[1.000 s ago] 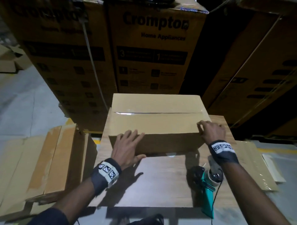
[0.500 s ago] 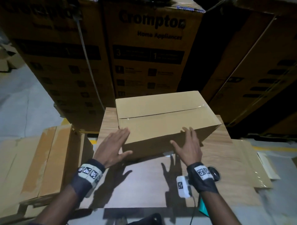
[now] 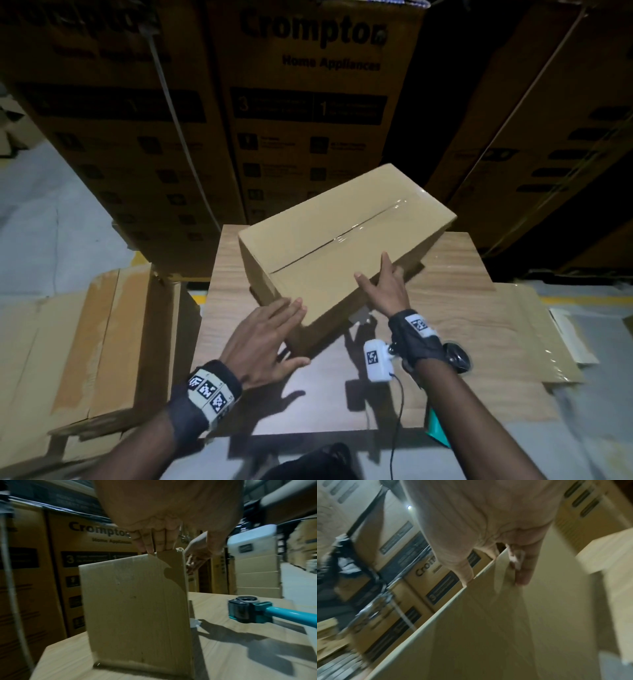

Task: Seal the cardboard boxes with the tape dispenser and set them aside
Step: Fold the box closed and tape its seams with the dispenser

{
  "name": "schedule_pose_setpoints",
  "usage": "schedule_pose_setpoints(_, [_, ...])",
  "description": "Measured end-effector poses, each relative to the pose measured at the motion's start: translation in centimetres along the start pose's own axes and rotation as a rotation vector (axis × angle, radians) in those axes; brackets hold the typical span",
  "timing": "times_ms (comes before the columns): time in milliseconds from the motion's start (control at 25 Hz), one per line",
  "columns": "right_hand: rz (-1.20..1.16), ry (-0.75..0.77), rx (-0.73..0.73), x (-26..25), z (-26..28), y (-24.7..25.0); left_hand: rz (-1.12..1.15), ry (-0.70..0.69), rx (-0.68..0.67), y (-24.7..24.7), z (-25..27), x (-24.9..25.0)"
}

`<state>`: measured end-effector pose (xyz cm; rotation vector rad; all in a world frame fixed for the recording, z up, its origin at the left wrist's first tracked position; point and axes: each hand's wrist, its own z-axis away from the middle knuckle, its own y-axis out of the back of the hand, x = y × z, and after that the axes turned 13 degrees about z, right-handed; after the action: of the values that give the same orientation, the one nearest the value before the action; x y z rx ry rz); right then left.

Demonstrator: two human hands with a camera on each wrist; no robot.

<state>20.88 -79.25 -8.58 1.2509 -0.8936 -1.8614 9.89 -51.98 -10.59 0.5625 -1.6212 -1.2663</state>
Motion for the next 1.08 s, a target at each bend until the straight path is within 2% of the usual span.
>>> schedule_pose_setpoints(120, [0.038, -0.004, -0.008, 1.2, -4.0, 2.6, -0.016, -0.192, -0.144, -1.1, -2.3, 2.7])
schedule_pose_setpoints(200, [0.087, 0.031, -0.015, 1.7, -4.9, 3.5, -0.028, -0.268, -0.262, -2.0, -4.4, 4.8])
schedule_pose_setpoints(360, [0.173, 0.158, -0.041, 3.6, -2.1, 2.3, -0.011, -0.277, -0.301, -3.6, -8.3, 8.4])
schedule_pose_setpoints(440, [0.015, 0.202, 0.044, 6.3, -0.2, 1.4, 0.0, -0.275, -0.302, -3.7, -9.9, 9.4])
schedule_pose_setpoints(520, [-0.355, 0.086, 0.171, 9.8, 1.9, 0.4, 0.022, -0.29, -0.29, -3.8, -11.0, 9.8])
schedule_pose_setpoints(600, [-0.528, -0.13, 0.275, 13.8, 3.8, -1.2, -0.019, -0.307, -0.284, -4.1, -11.6, 9.7])
schedule_pose_setpoints(720, [-0.364, -0.463, 0.308, 19.7, 6.3, -3.7, -0.208, -0.318, -0.216, -5.1, -11.7, 9.6])
schedule_pose_setpoints(840, [-0.302, -0.688, 0.208, 23.7, 7.9, -6.1, -0.177, -0.304, -0.181, -5.8, -12.0, 10.3])
schedule_pose_setpoints(960, [-0.329, -0.711, 0.019, 25.0, 8.0, -8.5, -0.189, -0.285, -0.184, -6.1, -12.0, 11.2])
schedule_pose_setpoints(1080, [-0.272, -0.69, -0.003, 25.5, 7.4, -10.4, -0.18, -0.281, -0.194, -6.0, -11.8, 11.5])
